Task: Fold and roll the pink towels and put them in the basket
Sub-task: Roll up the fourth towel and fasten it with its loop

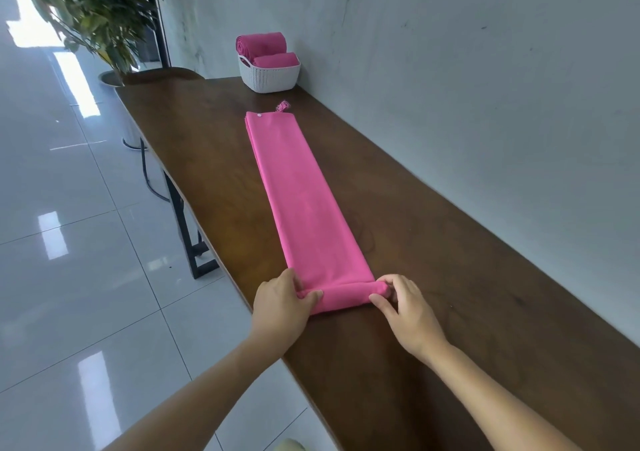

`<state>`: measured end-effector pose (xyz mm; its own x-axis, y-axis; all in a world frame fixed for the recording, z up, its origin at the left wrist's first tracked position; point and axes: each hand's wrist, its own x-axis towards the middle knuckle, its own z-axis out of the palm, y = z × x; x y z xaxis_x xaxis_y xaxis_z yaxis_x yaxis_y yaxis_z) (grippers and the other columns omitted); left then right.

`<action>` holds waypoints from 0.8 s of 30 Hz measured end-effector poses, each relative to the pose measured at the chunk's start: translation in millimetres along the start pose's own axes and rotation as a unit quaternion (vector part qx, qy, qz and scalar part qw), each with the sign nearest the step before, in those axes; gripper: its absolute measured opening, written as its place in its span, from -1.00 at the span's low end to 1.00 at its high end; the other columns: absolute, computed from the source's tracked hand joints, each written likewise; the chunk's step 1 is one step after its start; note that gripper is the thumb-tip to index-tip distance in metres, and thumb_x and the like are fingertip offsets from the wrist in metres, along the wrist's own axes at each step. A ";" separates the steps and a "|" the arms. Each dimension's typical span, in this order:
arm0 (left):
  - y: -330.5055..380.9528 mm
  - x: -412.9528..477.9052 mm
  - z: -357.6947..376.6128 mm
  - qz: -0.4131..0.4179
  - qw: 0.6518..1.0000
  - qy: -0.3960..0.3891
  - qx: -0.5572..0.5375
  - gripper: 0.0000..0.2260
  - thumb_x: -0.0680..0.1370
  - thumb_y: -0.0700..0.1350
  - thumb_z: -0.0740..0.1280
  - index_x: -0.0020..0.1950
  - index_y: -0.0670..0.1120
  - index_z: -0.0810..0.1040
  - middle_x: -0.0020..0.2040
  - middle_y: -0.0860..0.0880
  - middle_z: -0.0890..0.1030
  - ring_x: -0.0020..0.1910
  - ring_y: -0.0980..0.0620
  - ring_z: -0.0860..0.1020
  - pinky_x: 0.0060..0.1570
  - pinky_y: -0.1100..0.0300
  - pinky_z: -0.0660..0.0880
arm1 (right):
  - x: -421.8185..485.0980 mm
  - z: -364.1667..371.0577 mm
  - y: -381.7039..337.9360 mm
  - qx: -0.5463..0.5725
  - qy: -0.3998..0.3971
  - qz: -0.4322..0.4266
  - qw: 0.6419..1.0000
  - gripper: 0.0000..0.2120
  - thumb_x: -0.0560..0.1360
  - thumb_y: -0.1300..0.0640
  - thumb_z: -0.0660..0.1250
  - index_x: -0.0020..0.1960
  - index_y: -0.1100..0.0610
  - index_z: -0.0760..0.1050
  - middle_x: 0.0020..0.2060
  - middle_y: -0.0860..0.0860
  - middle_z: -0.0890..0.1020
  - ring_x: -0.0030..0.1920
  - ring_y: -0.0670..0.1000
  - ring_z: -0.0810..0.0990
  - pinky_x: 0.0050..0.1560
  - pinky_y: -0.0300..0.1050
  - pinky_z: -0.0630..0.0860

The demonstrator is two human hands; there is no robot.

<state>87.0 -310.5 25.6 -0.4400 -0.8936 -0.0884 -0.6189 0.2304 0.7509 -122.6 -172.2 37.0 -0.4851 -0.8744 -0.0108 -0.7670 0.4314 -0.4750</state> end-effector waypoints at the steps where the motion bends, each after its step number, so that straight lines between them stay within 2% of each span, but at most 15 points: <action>1: 1.7 -2.6 0.2 0.007 1.000 0.012 0.002 -0.74 0.52 0.17 0.46 -0.06 0.02 0.49 -0.09 0.10 0.53 -0.11 0.11 0.52 -0.06 0.16 0.59 | 2.8 -1.1 -1.1 -0.004 -0.007 0.000 1.000 -0.58 0.53 -0.37 0.11 0.18 -0.09 0.41 0.07 -0.19 0.50 0.09 -0.17 0.47 -0.06 -0.33 0.39; 4: -0.1 -8.7 3.1 0.073 0.996 0.042 0.001 -0.80 0.57 0.10 0.42 0.00 0.02 0.49 -0.02 0.11 0.45 -0.09 0.14 0.48 -0.03 0.21 0.56 | 15.7 -2.4 -3.4 -0.023 -0.032 0.001 0.999 -0.53 0.50 -0.41 0.05 0.10 -0.06 0.40 0.02 -0.17 0.51 0.07 -0.11 0.47 -0.08 -0.20 0.39; 7: -7.1 -13.5 2.8 0.137 0.989 0.047 0.022 -0.85 0.62 0.10 0.34 0.05 0.04 0.49 0.01 0.14 0.44 -0.04 0.13 0.45 0.03 0.20 0.54 | 29.4 -2.9 -7.0 -0.042 -0.056 0.025 0.997 -0.48 0.50 -0.43 0.05 0.10 -0.03 0.43 0.04 -0.12 0.55 0.04 -0.10 0.51 -0.13 -0.18 0.41; 9: -14.1 -15.4 1.4 0.163 0.985 0.038 0.042 -0.77 0.61 0.17 0.32 0.16 0.06 0.49 0.09 0.15 0.44 0.02 0.14 0.43 0.07 0.23 0.52 | 37.0 -5.3 -10.8 -0.046 -0.070 0.050 0.995 -0.49 0.52 -0.42 0.07 0.11 -0.02 0.45 0.04 -0.11 0.58 0.00 -0.09 0.55 -0.20 -0.20 0.41; 11: -20.3 -14.7 -0.4 0.175 0.982 0.024 0.069 -0.67 0.59 0.22 0.32 0.25 0.08 0.49 0.15 0.14 0.45 0.08 0.14 0.41 0.10 0.25 0.50 | 43.6 -7.3 -13.4 -0.038 -0.086 0.070 0.993 -0.48 0.53 -0.42 0.09 0.12 -0.01 0.47 0.02 -0.08 0.61 -0.01 -0.06 0.57 -0.17 -0.16 0.45; 14: -20.7 -8.4 -4.1 0.164 0.980 0.028 0.106 -0.64 0.59 0.27 0.28 0.25 0.09 0.50 0.14 0.13 0.50 0.08 0.13 0.42 0.10 0.26 0.49 | 53.3 -8.8 -16.2 -0.033 -0.097 0.088 0.991 -0.39 0.49 -0.48 0.09 0.09 0.02 0.53 0.01 -0.07 0.63 0.00 -0.03 0.60 -0.05 -0.05 0.52; 18: -10.7 0.3 -8.7 0.121 0.985 0.024 0.125 -0.65 0.62 0.29 0.19 0.19 0.08 0.49 0.08 0.15 0.54 0.04 0.14 0.46 0.08 0.25 0.50 | 59.0 -5.9 -22.6 -0.015 -0.060 0.089 0.994 -0.49 0.52 -0.45 0.13 0.01 -0.01 0.47 -0.06 -0.09 0.61 -0.09 -0.12 0.57 -0.23 -0.18 0.45; 21: -7.3 8.1 -11.6 0.077 0.991 0.029 0.101 -0.70 0.61 0.27 0.23 0.07 0.06 0.49 -0.04 0.14 0.56 -0.06 0.13 0.50 -0.01 0.22 0.54 | 59.5 -2.6 -31.2 0.004 -0.021 0.059 0.998 -0.59 0.57 -0.38 0.09 0.05 -0.04 0.38 -0.06 -0.11 0.59 -0.11 -0.17 0.55 -0.29 -0.27 0.40; 24: -8.7 17.2 -15.0 0.041 0.995 0.025 0.086 -0.71 0.59 0.26 0.29 0.02 0.05 0.51 -0.12 0.13 0.58 -0.14 0.13 0.55 -0.06 0.14 0.61 | 57.7 1.6 -34.5 -0.008 0.007 0.023 1.000 -0.60 0.59 -0.35 -0.01 0.05 -0.05 0.36 -0.07 -0.12 0.59 -0.15 -0.21 0.53 -0.32 -0.35 0.34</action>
<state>94.5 -333.7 27.4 -0.4629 -0.8864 0.0050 -0.6859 0.3618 0.6314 -123.4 -237.9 51.4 -0.5253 -0.8507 -0.0196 -0.7509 0.4743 -0.4597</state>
